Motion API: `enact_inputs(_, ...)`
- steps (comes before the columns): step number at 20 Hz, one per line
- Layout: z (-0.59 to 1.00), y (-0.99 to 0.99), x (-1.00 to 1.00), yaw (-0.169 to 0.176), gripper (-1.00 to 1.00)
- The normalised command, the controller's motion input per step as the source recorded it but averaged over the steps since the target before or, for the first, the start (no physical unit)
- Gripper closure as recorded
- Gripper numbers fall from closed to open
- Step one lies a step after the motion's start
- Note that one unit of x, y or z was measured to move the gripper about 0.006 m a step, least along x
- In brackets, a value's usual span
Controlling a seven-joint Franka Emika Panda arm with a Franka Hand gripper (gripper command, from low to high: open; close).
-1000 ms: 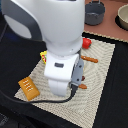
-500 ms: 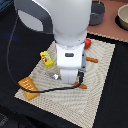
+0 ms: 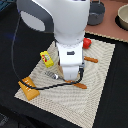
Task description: Interact with the objects in diverse but meaningful ways.
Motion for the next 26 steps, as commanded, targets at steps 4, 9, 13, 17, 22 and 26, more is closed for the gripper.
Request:
enact_inputs(4,-0.21,0.41,0.0,0.069,1.0)
enact_inputs(9,-0.25,0.27,0.0,0.074,1.0)
enact_inputs(13,-0.08,-0.03,0.0,0.059,1.0)
enact_inputs(17,0.1,-0.19,0.0,0.036,1.0)
enact_inputs(22,0.07,-0.21,-0.04,0.023,1.0)
enact_inputs(26,-0.05,-0.09,-0.08,0.031,-1.0)
